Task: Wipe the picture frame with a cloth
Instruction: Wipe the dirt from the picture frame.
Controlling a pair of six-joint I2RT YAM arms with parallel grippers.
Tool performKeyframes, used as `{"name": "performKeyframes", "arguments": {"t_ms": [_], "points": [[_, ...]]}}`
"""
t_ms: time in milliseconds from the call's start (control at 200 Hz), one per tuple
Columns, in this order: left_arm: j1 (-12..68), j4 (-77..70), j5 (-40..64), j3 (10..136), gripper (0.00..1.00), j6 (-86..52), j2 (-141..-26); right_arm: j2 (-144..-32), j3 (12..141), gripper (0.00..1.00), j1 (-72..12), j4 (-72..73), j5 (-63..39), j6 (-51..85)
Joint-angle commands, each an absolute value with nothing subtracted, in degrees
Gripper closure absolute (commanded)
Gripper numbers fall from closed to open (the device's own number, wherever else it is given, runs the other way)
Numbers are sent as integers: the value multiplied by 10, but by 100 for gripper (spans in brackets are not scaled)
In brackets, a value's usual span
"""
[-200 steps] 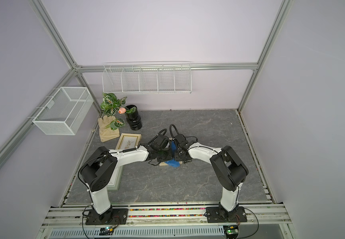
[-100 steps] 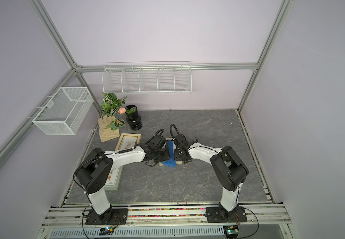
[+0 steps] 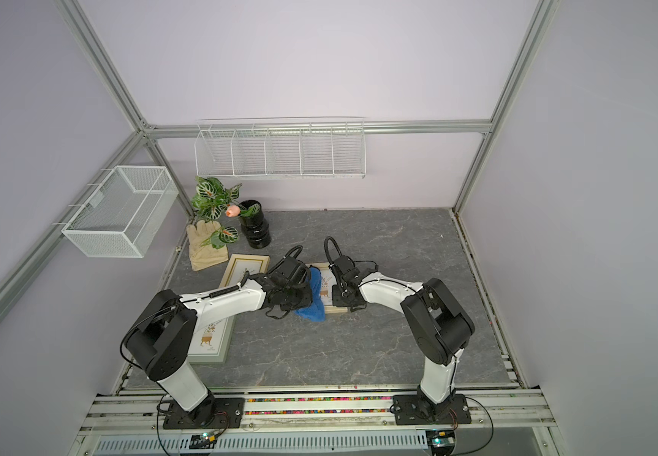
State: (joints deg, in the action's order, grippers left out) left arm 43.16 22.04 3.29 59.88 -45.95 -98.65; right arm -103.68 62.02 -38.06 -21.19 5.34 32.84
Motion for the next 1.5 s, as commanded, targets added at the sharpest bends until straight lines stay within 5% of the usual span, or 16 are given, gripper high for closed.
{"name": "performKeyframes", "arguments": {"t_ms": [0,440,795,1000,1494], "points": [[430,256,34,616,100,-466,-1026,-1042,598,79,-374,-230,81,341],[346,408,-39,953,100,-422,-1221,-1020,569,79,-386,-223,87,351],[386,380,33,1040,100,-429,-1292,-1020,569,79,-389,-221,87,347],[337,347,21,933,100,-418,-1226,-1018,564,79,-389,-221,97,343],[388,388,51,1071,100,-418,-1305,-1007,559,79,-390,-222,103,348]]}}
